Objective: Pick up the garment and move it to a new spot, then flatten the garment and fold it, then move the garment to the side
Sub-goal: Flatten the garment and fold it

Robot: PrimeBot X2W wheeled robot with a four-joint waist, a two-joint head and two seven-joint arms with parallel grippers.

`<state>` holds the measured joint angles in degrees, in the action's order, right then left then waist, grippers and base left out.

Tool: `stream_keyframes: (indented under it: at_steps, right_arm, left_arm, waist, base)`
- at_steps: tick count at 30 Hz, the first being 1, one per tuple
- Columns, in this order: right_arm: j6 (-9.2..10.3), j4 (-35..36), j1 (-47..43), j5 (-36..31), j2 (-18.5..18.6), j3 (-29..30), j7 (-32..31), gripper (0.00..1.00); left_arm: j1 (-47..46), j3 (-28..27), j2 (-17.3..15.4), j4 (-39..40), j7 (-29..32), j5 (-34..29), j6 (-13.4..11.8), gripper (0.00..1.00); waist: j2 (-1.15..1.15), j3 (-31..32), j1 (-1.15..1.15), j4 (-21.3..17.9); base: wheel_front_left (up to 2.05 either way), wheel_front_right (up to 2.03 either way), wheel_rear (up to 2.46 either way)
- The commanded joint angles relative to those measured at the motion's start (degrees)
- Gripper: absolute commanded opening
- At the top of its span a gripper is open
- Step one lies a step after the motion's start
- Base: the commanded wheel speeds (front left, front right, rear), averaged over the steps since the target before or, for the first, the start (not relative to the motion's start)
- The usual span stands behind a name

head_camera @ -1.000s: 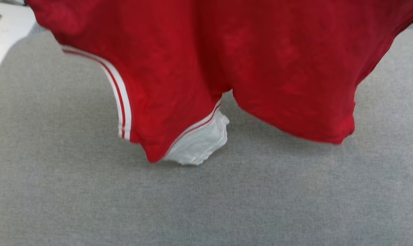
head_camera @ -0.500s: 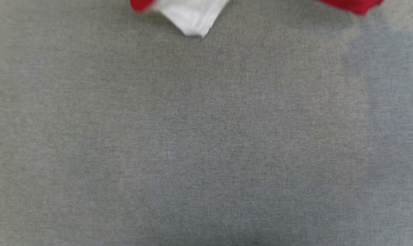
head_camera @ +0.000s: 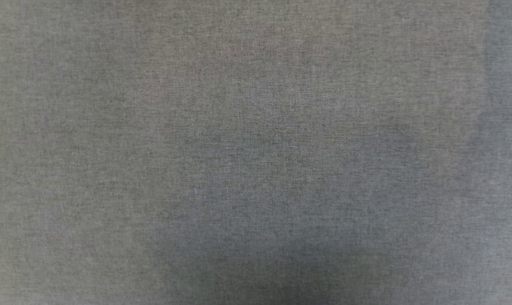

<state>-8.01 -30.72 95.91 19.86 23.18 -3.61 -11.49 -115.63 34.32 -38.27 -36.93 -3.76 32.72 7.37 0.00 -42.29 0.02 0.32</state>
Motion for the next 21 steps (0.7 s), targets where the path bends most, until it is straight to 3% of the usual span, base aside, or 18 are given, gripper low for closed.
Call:
stream_keyframes:
  at_steps: [1, 7, 12, 21]
  right_arm:
    - [0.53, -1.77, -0.15, -0.27, 0.21, 0.02, 1.24, 0.0]
    - [0.53, -5.98, -4.81, 0.96, -1.49, -2.33, 6.63, 0.0]
    - [0.53, -7.69, -11.08, 3.31, -2.22, -5.24, 9.97, 0.0]
    - [0.53, -7.67, -27.03, 10.78, -3.01, -11.61, 14.32, 0.0]
  left_arm:
    - [0.72, -0.01, -0.17, -1.82, -1.75, 0.1, -0.09, 0.0]
    - [11.96, 3.79, 4.29, -5.69, -8.75, 3.34, 0.09, 0.0]
    - [22.58, 6.42, 6.88, -4.31, -10.76, 6.03, 0.1, 0.0]
    - [44.2, 4.2, 9.02, 2.45, -11.21, 7.53, -0.47, 0.0]
  waist:
    - [0.0, -0.75, -0.02, 0.62]
    - [0.0, 0.55, -0.02, 2.12]
    - [0.0, 3.4, -0.02, 3.04]
    - [0.0, 12.78, -0.02, 4.09]
  base:
    - [0.0, 0.0, 0.0]
    - [0.0, 0.0, 0.0]
    - [0.0, 0.0, 0.0]
    - [0.0, 0.0, 0.0]
